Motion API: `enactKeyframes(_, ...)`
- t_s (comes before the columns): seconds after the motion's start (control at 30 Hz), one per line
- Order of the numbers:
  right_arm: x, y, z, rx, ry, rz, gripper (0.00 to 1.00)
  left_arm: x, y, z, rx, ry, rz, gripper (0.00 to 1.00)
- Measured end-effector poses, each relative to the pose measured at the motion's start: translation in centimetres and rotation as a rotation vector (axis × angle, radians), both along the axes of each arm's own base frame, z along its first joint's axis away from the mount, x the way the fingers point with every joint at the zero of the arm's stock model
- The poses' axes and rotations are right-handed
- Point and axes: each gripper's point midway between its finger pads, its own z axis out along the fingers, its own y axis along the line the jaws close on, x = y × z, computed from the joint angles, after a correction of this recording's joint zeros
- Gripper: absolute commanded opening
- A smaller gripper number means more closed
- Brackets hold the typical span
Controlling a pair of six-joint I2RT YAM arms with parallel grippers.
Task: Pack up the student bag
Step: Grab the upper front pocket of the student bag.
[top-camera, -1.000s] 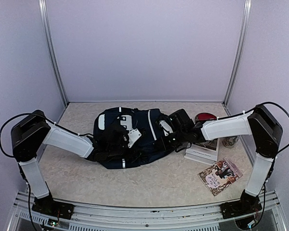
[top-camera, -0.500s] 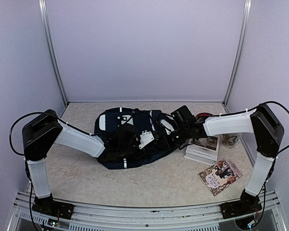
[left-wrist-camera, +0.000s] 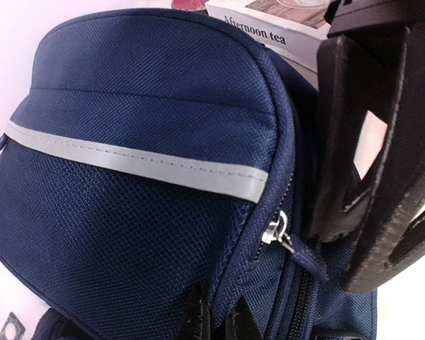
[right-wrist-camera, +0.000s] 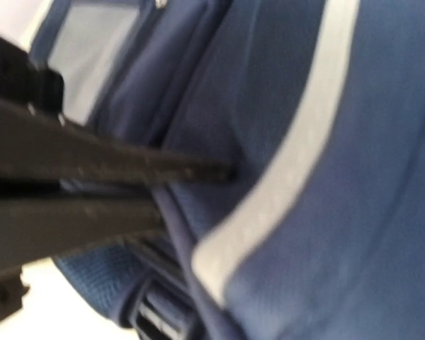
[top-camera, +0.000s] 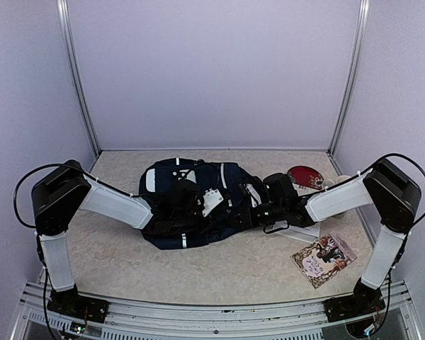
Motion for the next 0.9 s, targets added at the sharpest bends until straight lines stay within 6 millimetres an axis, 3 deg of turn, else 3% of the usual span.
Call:
enactKeyframes(0.1,0.5,0.5,0.7,0.028,-0.031,-0.026,0.4,0.0,0.0,0.0,-0.004,0.006,0.004,0.0)
enactKeyframes(0.17,0.9,0.8,1.0,0.021,-0.067,-0.055,0.4,0.0,0.0,0.0,-0.007,0.01,0.006,0.0)
enactKeyframes(0.4,1.4,1.4,0.6,-0.1,-0.163,-0.171,0.35,0.0,0.0,0.1,-0.019,0.024,0.008,0.0)
enactKeyframes(0.57,2.4,0.8,0.1,-0.159,-0.183,-0.243,0.25,0.0,0.0,0.1,-0.021,0.027,0.008,0.0)
enactKeyframes(0.9,3.0,0.5,-0.8,-0.235,-0.178,-0.308,0.2,0.1,0.2,-0.1,-0.016,0.033,0.011,0.0)
